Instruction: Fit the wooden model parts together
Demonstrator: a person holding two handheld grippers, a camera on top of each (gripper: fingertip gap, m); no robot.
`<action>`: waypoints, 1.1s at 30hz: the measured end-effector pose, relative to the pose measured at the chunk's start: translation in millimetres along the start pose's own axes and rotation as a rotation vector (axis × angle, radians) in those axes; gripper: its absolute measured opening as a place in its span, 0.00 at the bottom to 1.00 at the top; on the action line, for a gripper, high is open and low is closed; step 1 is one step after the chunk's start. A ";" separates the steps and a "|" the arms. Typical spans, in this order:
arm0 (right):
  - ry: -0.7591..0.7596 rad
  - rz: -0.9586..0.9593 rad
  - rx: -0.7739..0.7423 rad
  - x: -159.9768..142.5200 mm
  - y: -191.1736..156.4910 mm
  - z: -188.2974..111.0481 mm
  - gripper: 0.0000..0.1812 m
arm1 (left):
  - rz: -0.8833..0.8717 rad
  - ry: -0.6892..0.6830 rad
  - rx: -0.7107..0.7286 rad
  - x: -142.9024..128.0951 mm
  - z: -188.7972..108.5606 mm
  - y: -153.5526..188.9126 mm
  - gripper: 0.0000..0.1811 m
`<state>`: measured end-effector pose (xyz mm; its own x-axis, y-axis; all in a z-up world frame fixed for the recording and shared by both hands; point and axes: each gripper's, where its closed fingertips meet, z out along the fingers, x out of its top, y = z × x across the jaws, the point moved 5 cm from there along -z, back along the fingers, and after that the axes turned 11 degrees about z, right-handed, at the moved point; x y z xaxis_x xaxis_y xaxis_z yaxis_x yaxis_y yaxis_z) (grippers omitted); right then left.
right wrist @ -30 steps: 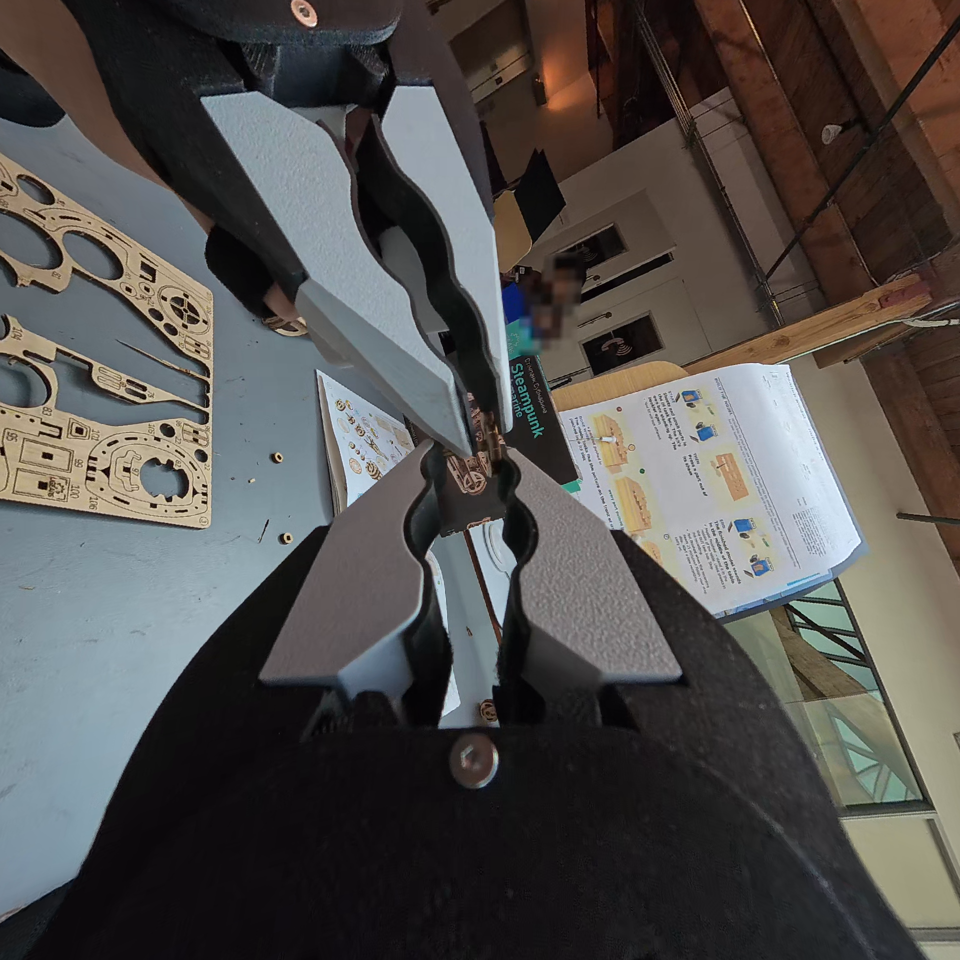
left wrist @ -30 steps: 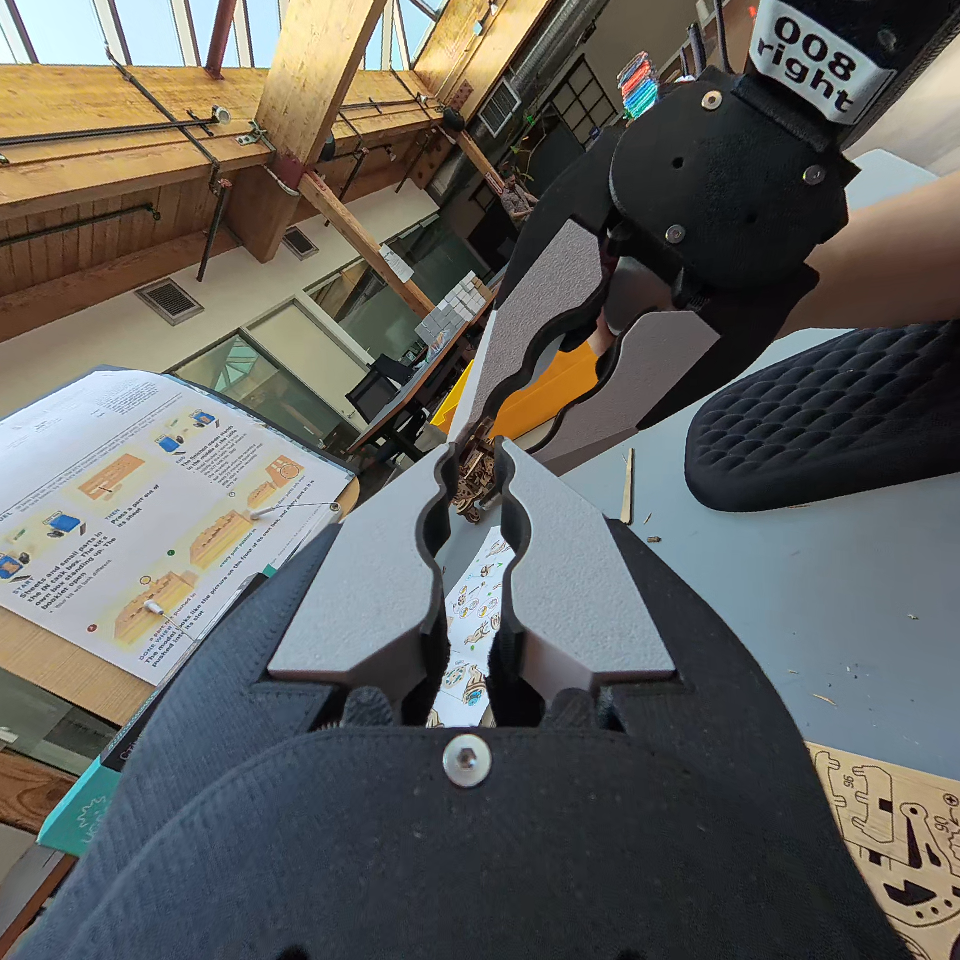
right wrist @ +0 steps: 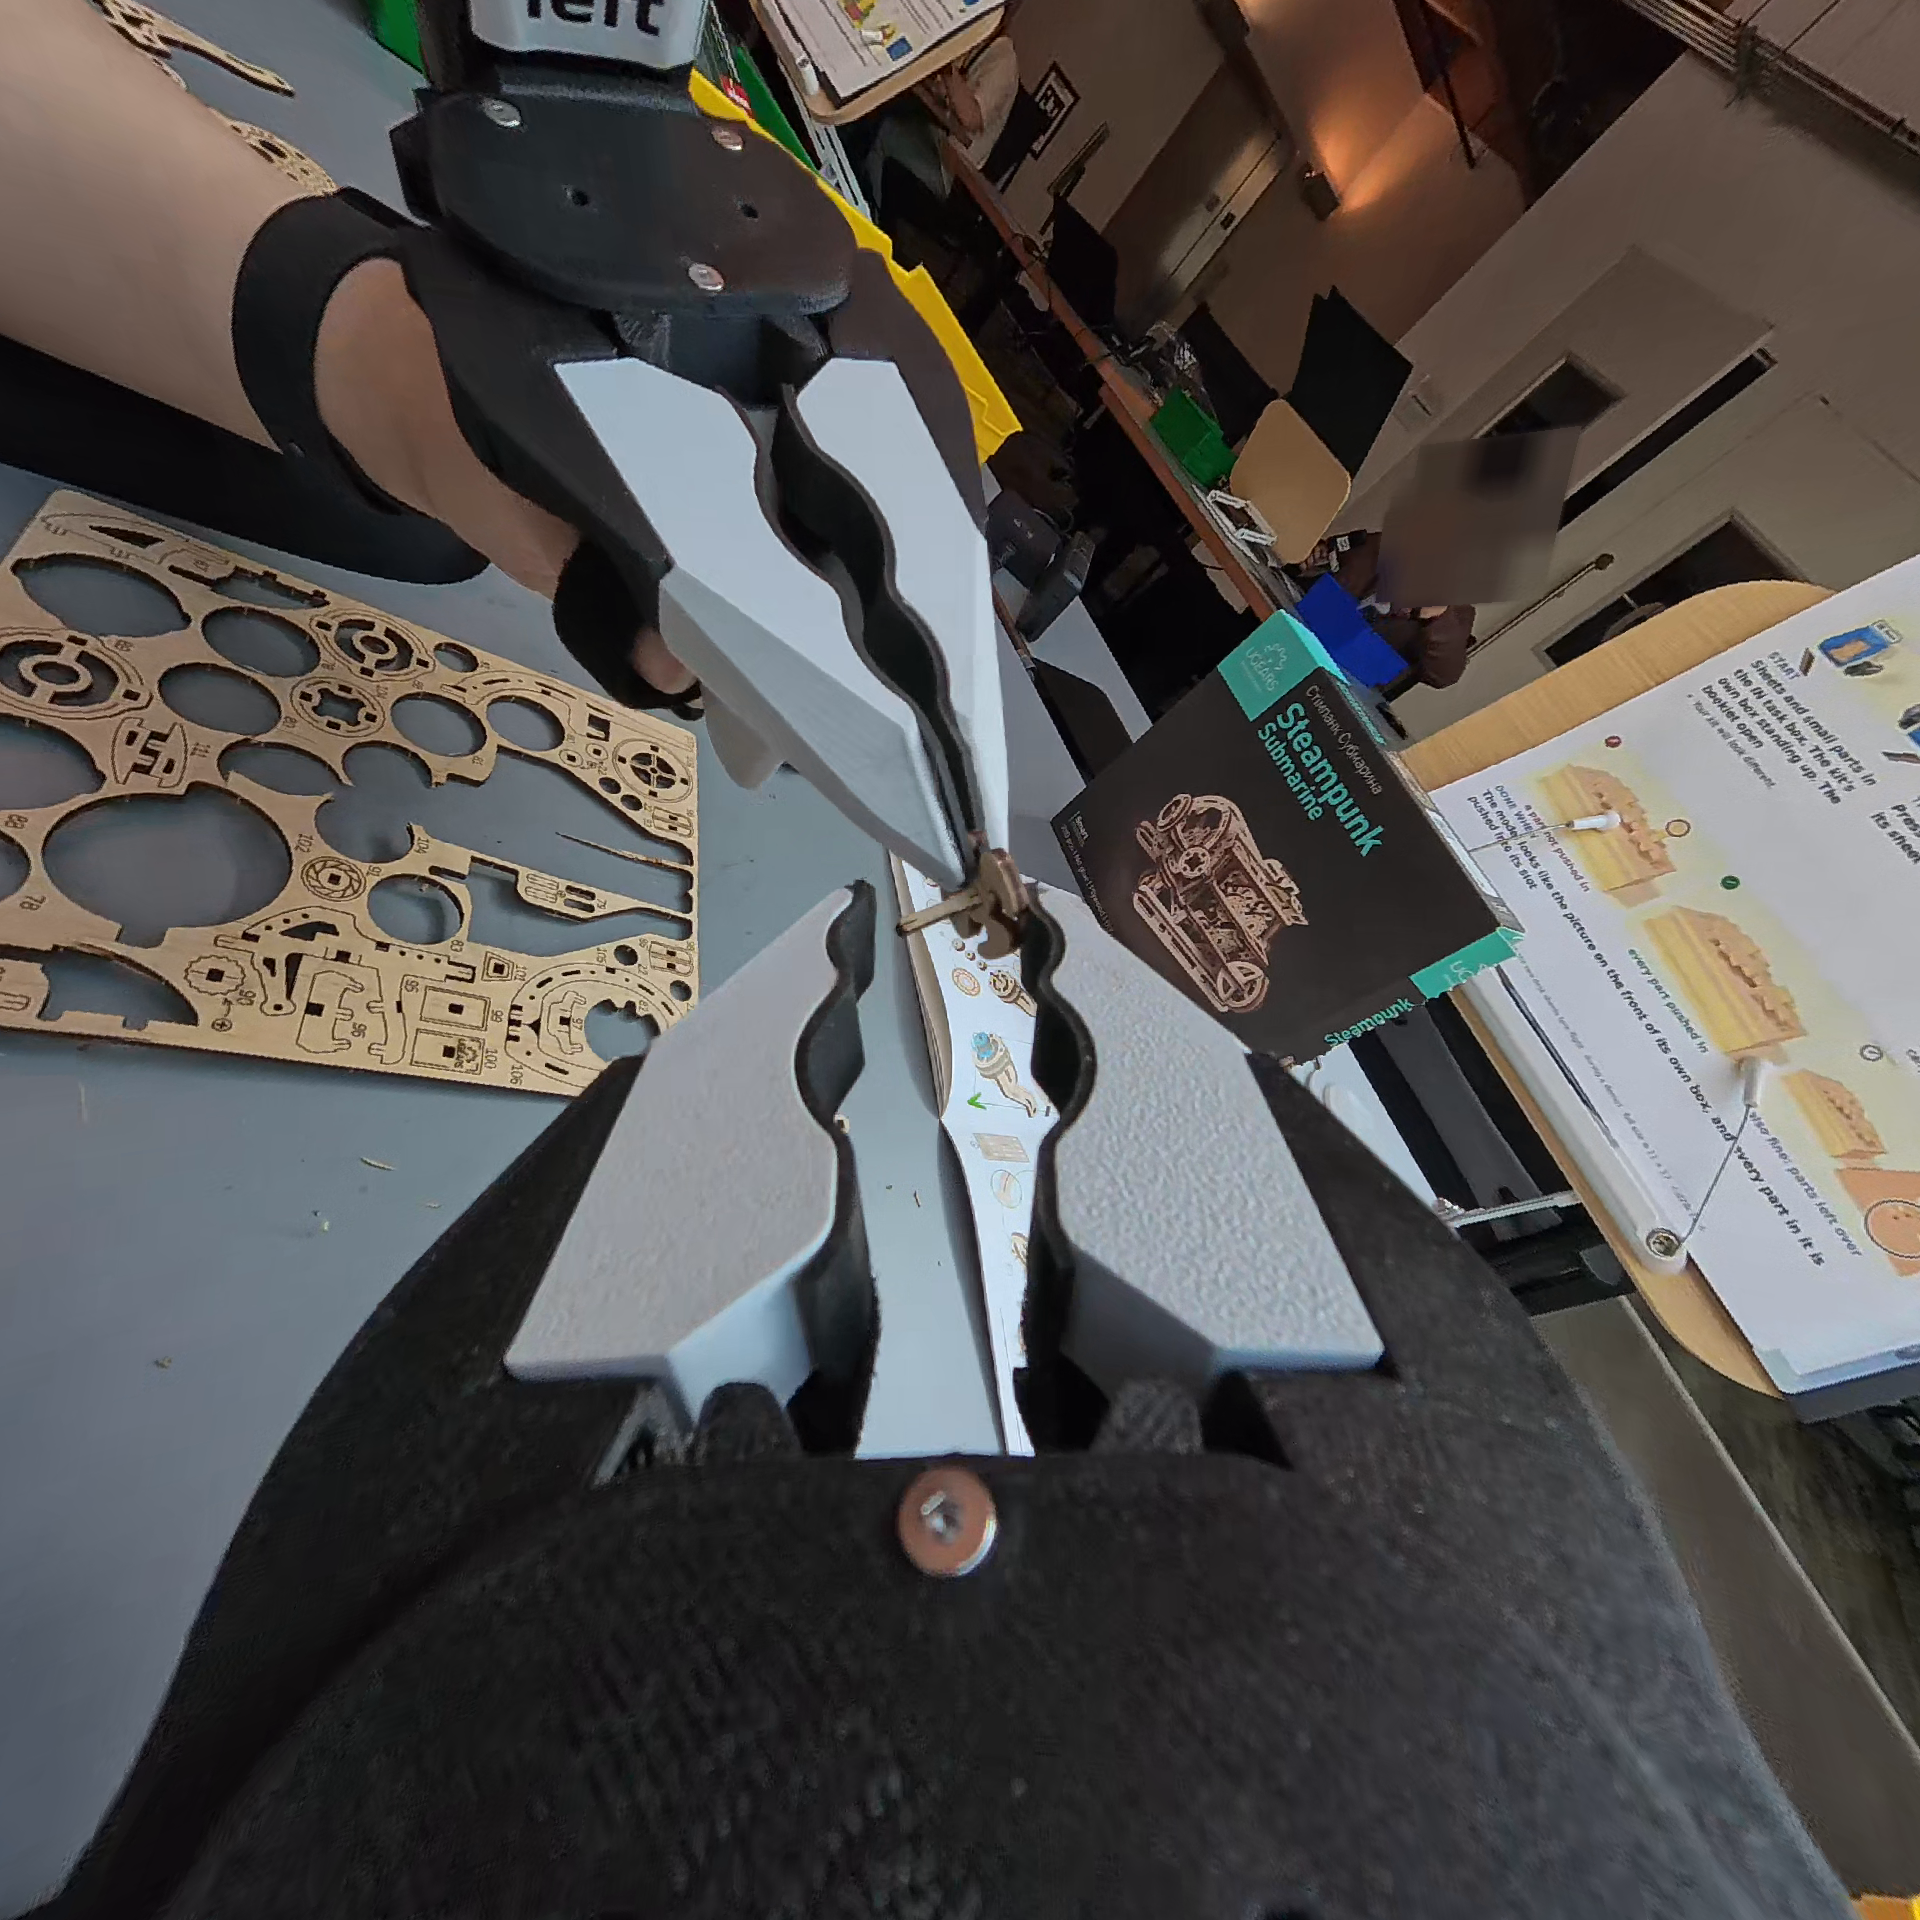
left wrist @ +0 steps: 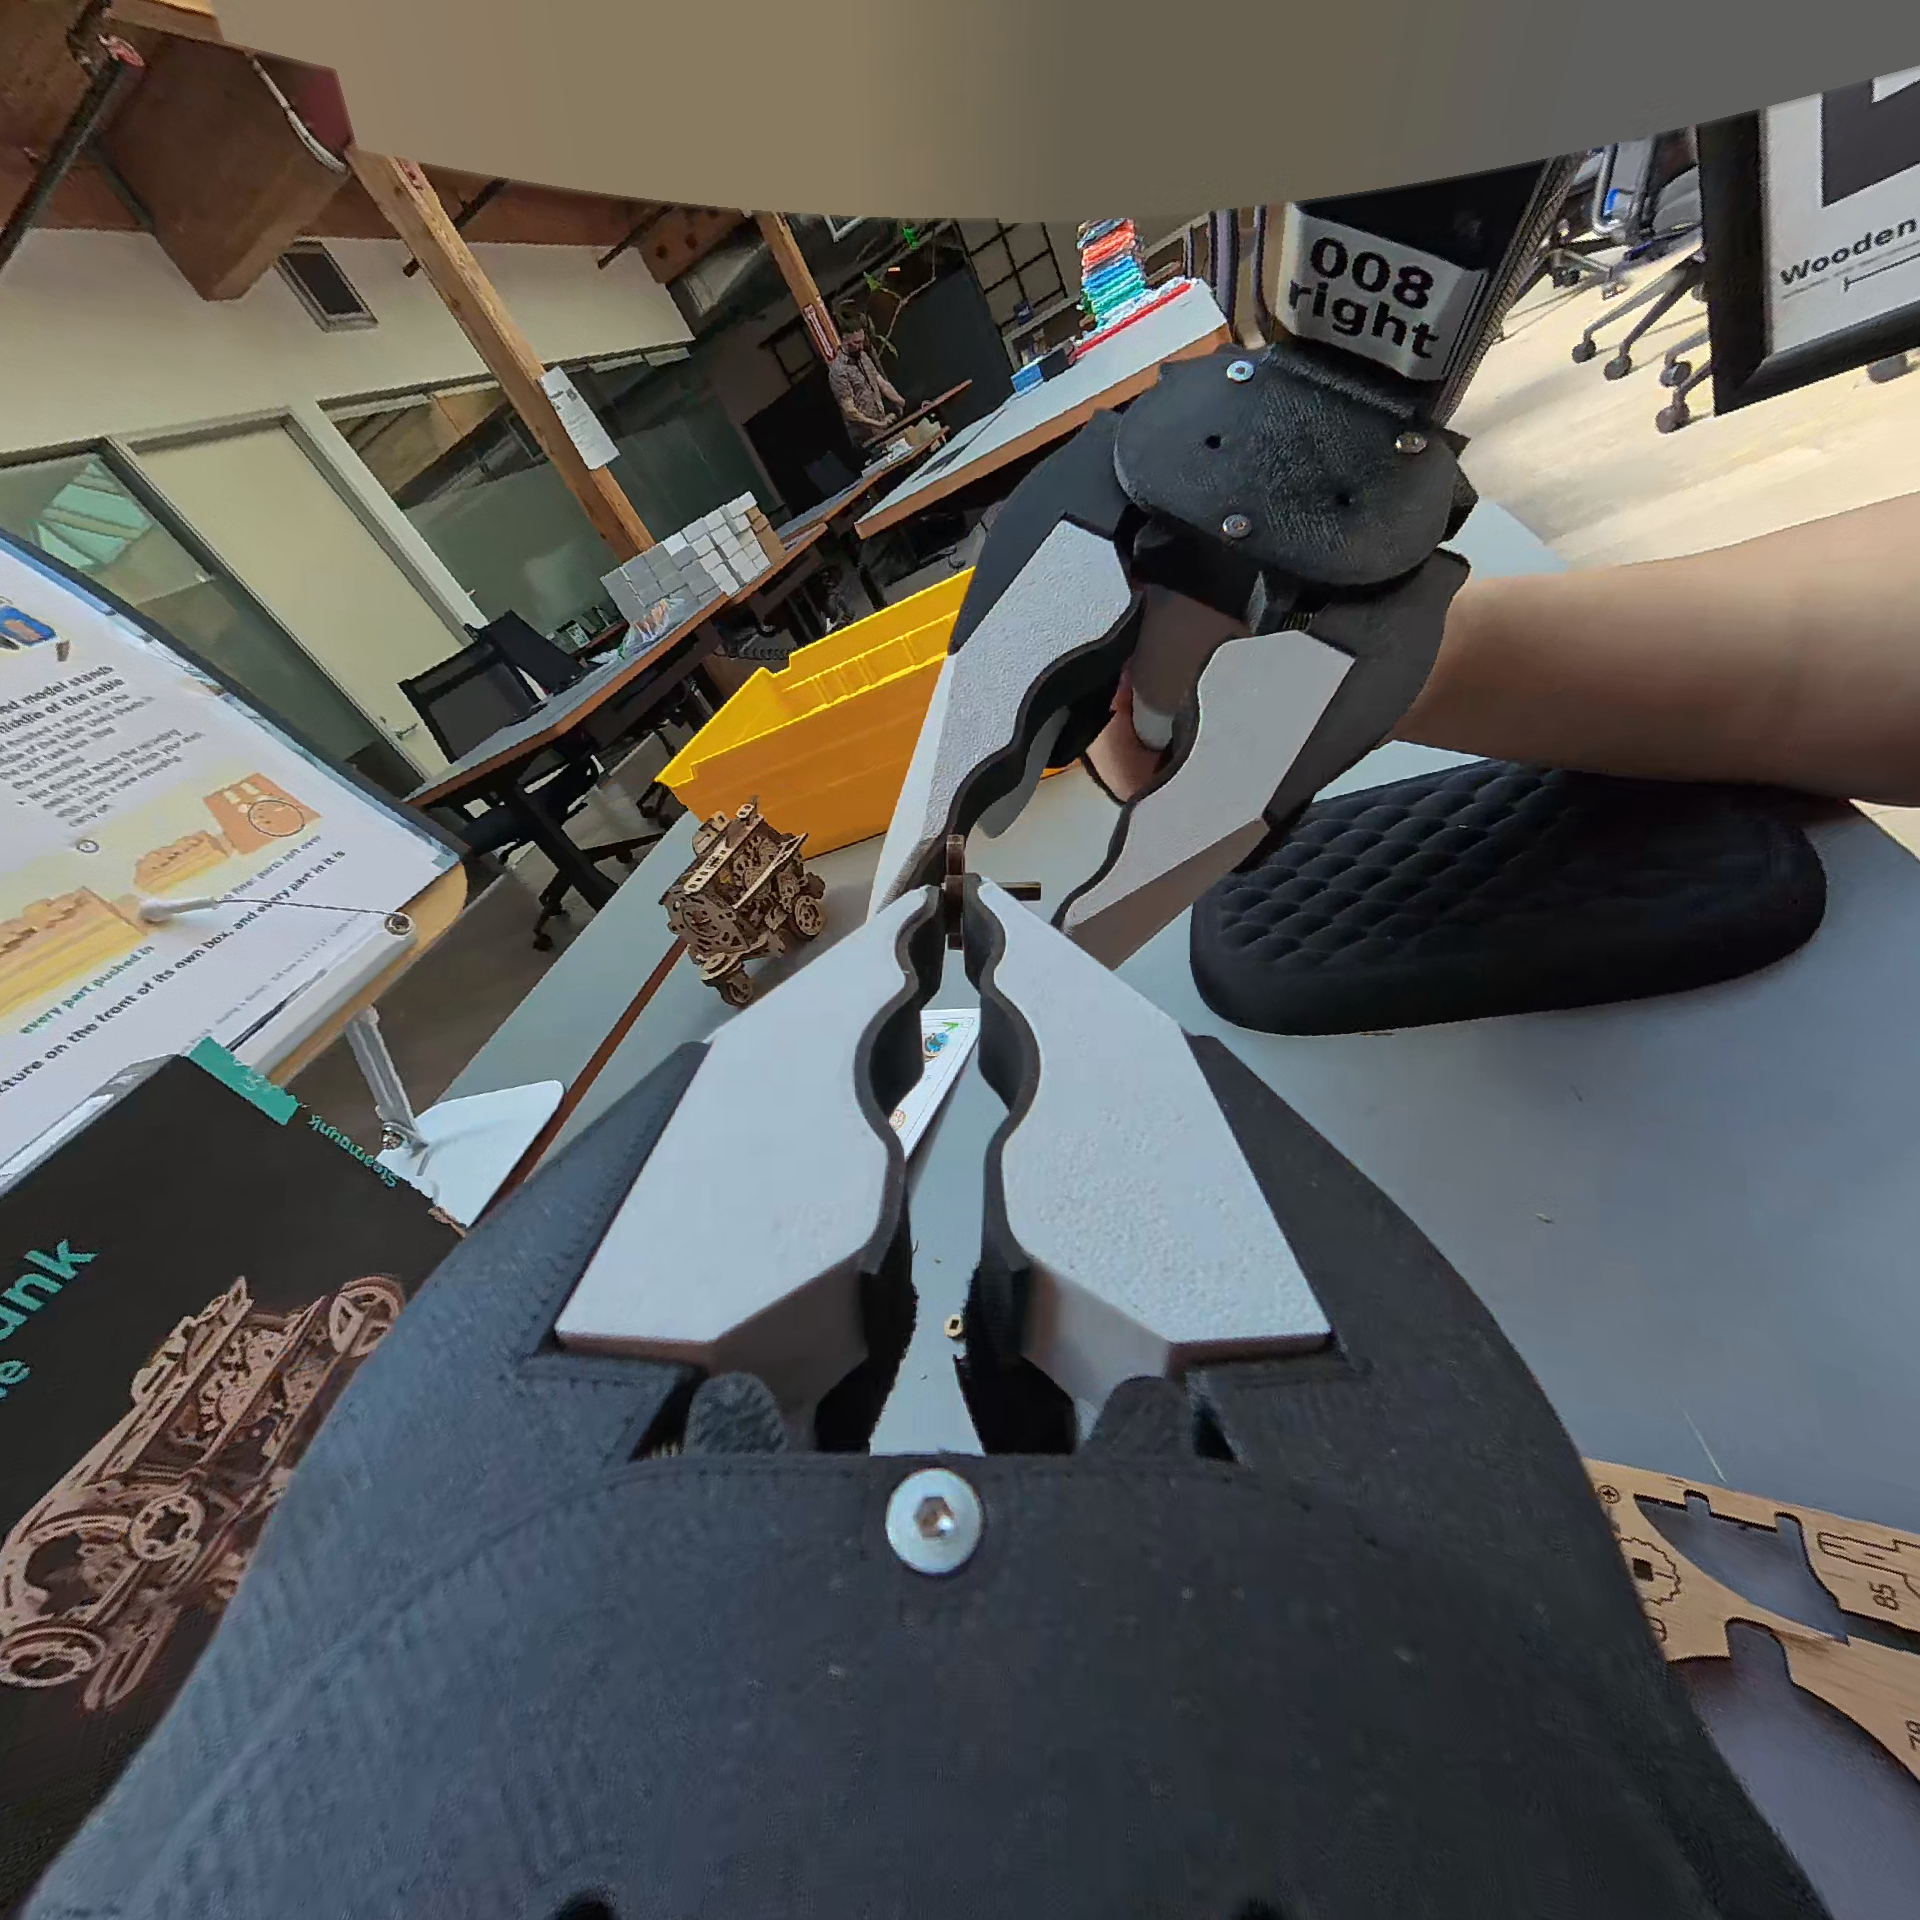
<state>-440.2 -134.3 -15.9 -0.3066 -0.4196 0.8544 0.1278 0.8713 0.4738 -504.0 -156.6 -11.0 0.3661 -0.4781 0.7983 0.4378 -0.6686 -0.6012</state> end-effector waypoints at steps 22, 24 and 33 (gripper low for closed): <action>0.320 0.406 0.207 21.5 7.8 -12.9 0.11 | -0.286 0.221 -0.114 8.4 -17.0 -17.0 0.00; 0.313 0.389 0.206 21.8 6.8 -13.5 0.11 | -0.289 0.221 -0.124 8.2 -17.1 -16.4 0.00; 0.310 0.212 0.098 24.5 3.7 -16.6 0.11 | -0.213 0.225 -0.098 14.2 -19.0 -14.9 0.11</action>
<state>-431.6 -145.6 10.3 0.0183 -0.2717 0.9622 0.0623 0.9608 0.2701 -520.9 -164.3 9.9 0.0792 -0.4282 0.9002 0.4003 -0.8134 -0.4221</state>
